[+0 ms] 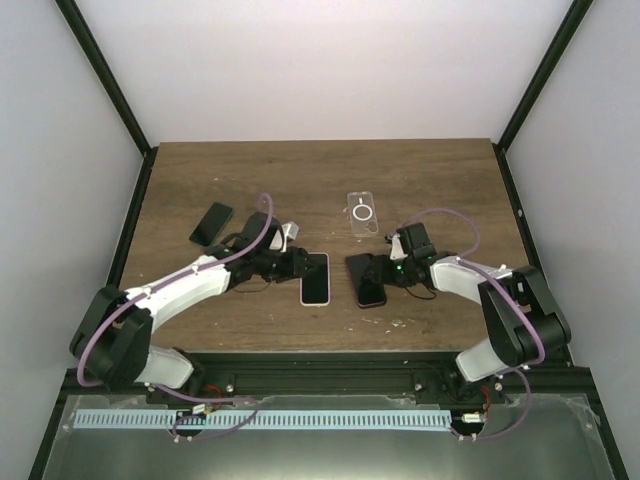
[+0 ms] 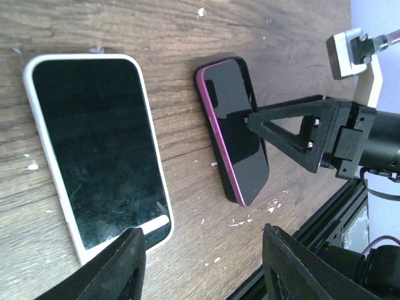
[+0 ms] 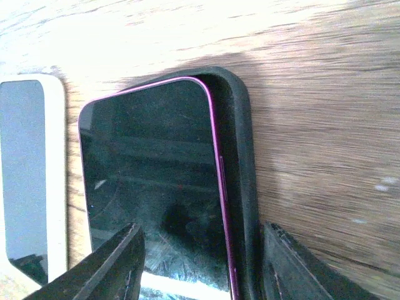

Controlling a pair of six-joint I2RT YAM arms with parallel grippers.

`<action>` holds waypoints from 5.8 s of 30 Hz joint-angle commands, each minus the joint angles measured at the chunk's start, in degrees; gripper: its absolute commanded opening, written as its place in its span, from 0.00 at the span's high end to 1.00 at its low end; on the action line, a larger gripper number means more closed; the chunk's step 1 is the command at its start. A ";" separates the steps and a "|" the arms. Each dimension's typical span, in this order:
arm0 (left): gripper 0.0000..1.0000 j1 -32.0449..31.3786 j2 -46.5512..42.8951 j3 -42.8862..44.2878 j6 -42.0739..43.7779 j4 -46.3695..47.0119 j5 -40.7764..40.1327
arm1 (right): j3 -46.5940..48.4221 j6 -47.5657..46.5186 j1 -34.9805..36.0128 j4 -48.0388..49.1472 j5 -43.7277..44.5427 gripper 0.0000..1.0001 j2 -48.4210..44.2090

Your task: Put the phone into the phone case

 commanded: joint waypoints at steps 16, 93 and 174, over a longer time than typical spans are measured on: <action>0.54 -5.20 9.92 -0.89 -6.12 9.97 -0.27 | -7.61 8.49 7.41 6.00 -6.99 0.53 -2.40; 0.66 -7.60 22.46 -2.15 -4.68 19.09 4.00 | -13.89 15.94 7.07 21.94 -5.97 0.66 -2.75; 0.19 3.66 -19.01 -9.10 -15.10 24.58 19.59 | -13.15 32.05 7.37 44.34 -37.35 0.99 -31.63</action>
